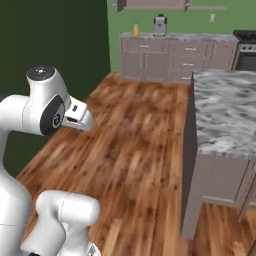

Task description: There is a tray on the dining counter. Grab the cup, mug, and pitcher and place them on the tray. The pitcher may be placed next to the tray if it cannot fit the tray.

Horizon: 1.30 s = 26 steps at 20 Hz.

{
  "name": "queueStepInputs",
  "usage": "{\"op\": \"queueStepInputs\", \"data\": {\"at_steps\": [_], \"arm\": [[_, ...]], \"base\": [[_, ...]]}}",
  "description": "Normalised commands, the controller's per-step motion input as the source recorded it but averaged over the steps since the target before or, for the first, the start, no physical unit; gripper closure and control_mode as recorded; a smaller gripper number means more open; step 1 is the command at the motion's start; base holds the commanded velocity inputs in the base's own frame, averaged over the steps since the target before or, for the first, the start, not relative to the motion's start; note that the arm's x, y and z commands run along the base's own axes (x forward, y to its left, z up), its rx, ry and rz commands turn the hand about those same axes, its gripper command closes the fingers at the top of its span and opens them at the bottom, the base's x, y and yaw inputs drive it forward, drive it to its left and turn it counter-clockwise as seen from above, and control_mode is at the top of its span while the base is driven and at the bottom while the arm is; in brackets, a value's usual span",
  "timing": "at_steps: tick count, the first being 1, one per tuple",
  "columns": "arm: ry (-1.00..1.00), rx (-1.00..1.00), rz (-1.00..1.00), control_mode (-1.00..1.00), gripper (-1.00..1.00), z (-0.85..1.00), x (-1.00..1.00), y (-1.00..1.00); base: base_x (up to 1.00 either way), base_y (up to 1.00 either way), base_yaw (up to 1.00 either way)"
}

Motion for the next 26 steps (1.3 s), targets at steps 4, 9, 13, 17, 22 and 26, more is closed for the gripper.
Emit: {"op": "queueStepInputs", "data": {"at_steps": [4,9,13,17,22,26], "arm": [[0.0,0.0,0.0,1.0,-1.0,0.0,0.0,0.0],[0.0,0.0,0.0,1.0,-1.0,0.0,0.0,0.0],[0.0,0.0,0.0,1.0,-1.0,0.0,0.0,0.0],[0.0,0.0,0.0,1.0,-1.0,0.0,0.0,0.0],[0.0,0.0,0.0,1.0,-1.0,0.0,0.0,0.0],[0.0,0.0,0.0,1.0,-1.0,0.0,0.0,0.0]], "base": [[0.97,1.0,0.0],[1.0,1.0,-0.05],[1.0,0.84,-0.09],[1.0,0.36,-0.15],[1.0,0.22,-0.15],[1.0,0.0,-0.11]]}}
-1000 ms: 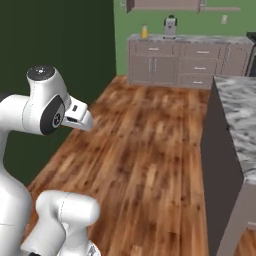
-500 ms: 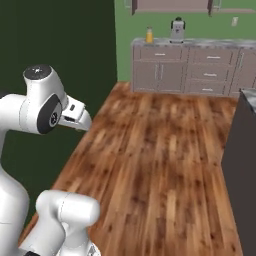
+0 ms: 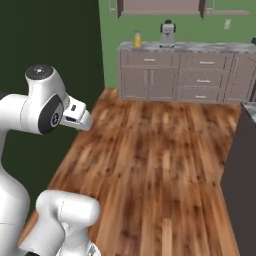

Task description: There is a tray on the dining counter. Grab the cup, mug, and pitcher and place them on the tray. The pitcher may be placed next to the tray if it cannot fit the tray.

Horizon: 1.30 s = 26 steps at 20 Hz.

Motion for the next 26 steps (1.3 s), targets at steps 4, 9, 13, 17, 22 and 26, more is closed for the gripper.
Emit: {"op": "queueStepInputs", "data": {"at_steps": [4,9,13,17,22,26], "arm": [[0.0,0.0,0.0,1.0,-1.0,0.0,0.0,0.0],[0.0,0.0,0.0,1.0,-1.0,0.0,0.0,0.0],[0.0,0.0,0.0,1.0,-1.0,0.0,0.0,0.0],[0.0,0.0,0.0,1.0,-1.0,0.0,0.0,0.0],[0.0,0.0,0.0,1.0,-1.0,0.0,0.0,0.0],[0.0,0.0,0.0,1.0,-1.0,0.0,0.0,0.0]], "base": [[1.0,0.1,-0.1],[1.0,0.18,-0.07],[1.0,0.04,-0.01],[1.0,0.02,0.0],[1.0,0.0,0.01],[1.0,0.0,0.02]]}}
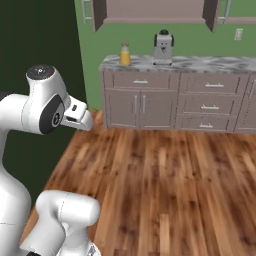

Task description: There is a tray on the dining counter. Grab the cup, mug, and pitcher and place them on the tray. The pitcher may be placed next to the tray if it cannot fit the tray.

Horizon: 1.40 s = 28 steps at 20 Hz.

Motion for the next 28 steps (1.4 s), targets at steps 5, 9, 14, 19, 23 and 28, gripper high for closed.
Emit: {"op": "queueStepInputs", "data": {"at_steps": [5,9,14,19,23,28], "arm": [[0.0,0.0,0.0,1.0,-1.0,0.0,0.0,0.0],[0.0,0.0,0.0,1.0,-1.0,0.0,0.0,0.0],[0.0,0.0,0.0,1.0,-1.0,0.0,0.0,0.0],[0.0,0.0,0.0,1.0,-1.0,0.0,0.0,0.0],[0.0,0.0,0.0,1.0,-1.0,0.0,0.0,0.0],[0.0,0.0,0.0,1.0,-1.0,0.0,0.0,0.0]], "base": [[0.98,-0.1,0.09],[0.95,-0.29,0.13],[0.77,-0.37,0.14],[0.76,-0.15,0.11],[0.78,-0.12,0.07],[0.9,-0.13,0.02]]}}
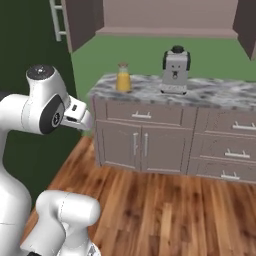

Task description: There is a tray on the dining counter. Grab the cup, mug, and pitcher and place them on the tray. The pitcher may be placed next to the tray if it cannot fit the tray.

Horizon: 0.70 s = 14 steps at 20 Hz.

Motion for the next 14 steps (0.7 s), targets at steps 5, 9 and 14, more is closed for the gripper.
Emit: {"op": "queueStepInputs", "data": {"at_steps": [5,9,14], "arm": [[0.0,0.0,0.0,1.0,-1.0,0.0,0.0,0.0],[0.0,0.0,0.0,1.0,-1.0,0.0,0.0,0.0],[0.0,0.0,0.0,1.0,-1.0,0.0,0.0,0.0]], "base": [[0.99,-0.22,0.0],[0.98,-0.15,0.0],[0.92,-0.14,0.0]]}}
